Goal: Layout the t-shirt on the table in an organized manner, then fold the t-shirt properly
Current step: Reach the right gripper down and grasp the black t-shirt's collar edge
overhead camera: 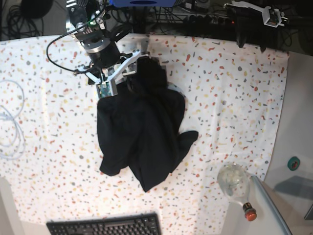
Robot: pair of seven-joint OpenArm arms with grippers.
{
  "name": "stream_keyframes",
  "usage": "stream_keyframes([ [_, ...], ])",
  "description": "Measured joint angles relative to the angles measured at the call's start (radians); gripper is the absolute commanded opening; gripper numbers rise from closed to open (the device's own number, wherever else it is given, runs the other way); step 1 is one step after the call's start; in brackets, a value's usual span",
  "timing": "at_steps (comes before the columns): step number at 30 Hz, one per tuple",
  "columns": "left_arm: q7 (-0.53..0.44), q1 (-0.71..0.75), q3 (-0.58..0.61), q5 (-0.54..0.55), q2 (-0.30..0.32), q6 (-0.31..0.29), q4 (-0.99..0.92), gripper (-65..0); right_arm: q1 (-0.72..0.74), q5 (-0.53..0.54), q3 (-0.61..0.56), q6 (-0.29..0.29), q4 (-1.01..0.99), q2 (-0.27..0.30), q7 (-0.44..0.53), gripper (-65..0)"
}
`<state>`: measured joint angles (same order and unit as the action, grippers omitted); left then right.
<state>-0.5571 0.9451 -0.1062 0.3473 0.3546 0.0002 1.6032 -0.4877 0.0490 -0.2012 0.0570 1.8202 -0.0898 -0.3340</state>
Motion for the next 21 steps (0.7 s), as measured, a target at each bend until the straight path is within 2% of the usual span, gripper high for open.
stream_keyframes([
  [2, 0.0, -0.007, 0.0, 0.106, 0.002, 0.0, 0.003, -15.0, 0.025, 0.1, 0.014, -0.021, -0.001, -0.015, -0.056, -36.0],
  [5, 0.003, -0.039, -0.005, 0.27, 0.016, 0.004, 0.002, -15.0, 0.105, 0.222, 0.018, -0.054, -0.027, -0.015, -0.099, -36.0],
  [10, 0.001, -0.033, 0.002, 0.293, 0.054, 0.006, 0.002, -15.0, 0.163, 0.278, 0.024, -0.078, -0.103, -0.004, -0.14, -36.0],
  [13, 0.001, -0.034, 0.0, 0.29, 0.051, 0.006, 0.002, -15.0, 0.181, 0.31, 0.084, -0.174, -0.141, -0.018, -0.135, -35.9],
  [17, 0.001, -0.034, -0.002, 0.29, 0.051, 0.003, -0.001, -15.0, 0.193, 0.407, 0.123, -0.181, -0.174, 0.007, -0.134, -35.9],
  [21, 0.009, -0.061, 0.008, 0.29, 0.051, 0.003, -0.005, -15.0, 0.24, 0.423, 0.118, -0.18, -0.243, -0.002, -0.138, -35.9],
])
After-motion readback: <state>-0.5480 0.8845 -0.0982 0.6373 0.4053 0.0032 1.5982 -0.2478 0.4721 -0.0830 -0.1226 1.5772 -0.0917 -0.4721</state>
